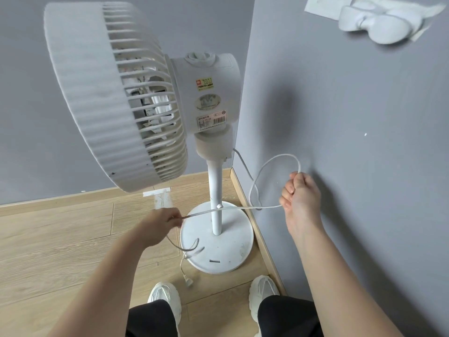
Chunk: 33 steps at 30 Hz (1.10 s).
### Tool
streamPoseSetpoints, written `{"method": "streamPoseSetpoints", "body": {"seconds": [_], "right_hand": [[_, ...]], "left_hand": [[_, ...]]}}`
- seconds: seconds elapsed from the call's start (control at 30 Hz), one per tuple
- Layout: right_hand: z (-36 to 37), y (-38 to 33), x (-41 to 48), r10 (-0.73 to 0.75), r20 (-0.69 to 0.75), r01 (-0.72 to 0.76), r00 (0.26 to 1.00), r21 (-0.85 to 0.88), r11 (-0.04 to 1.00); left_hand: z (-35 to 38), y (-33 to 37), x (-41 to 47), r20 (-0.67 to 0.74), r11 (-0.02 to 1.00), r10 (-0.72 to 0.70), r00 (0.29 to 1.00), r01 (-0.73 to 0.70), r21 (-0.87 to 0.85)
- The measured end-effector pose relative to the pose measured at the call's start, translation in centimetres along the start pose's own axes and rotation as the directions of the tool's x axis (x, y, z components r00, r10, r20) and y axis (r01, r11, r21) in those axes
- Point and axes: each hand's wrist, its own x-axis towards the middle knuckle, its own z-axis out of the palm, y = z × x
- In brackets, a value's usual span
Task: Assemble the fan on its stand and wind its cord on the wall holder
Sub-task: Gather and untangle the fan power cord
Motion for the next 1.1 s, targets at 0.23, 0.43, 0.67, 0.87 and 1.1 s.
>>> {"method": "streamPoseSetpoints", "body": {"seconds": [0.23,0.43,0.67,0.87,1.1], "right_hand": [[0.3,0.2,-0.4,-0.055,0.105,0.067,0.993,-0.12,0.99],[0.7,0.1,-1.5,0.024,0.304,0.011,0.952,-0.113,0.993],[-0.2,-0.4,-2.0,0.013,0.315,0.071,0.949,-0.254,0.964],[-0.8,-1.1,-2.3,-0.057,0.3,0.162,0.952,-0.34,0.926],[-2.2,-2.1,-3.1,-0.005,0.296,0.134,0.955,-0.416,0.9]], "left_hand": [[0.8,-1.2,0.4,-0.028,0.995,-0.099,0.995,0.099,0.009],[1.5,2.2,0.6,0.079,0.998,-0.054,0.995,0.053,0.017],[1.7,10.2,-0.2,0.048,0.773,0.035,0.998,0.004,-0.634],[1.4,13.7,-0.8,-0.037,0.848,0.278,0.96,-0.264,-0.46],[1.9,14.8,-1.9,-0.091,0.876,0.232,0.969,-0.248,-0.413]]}}
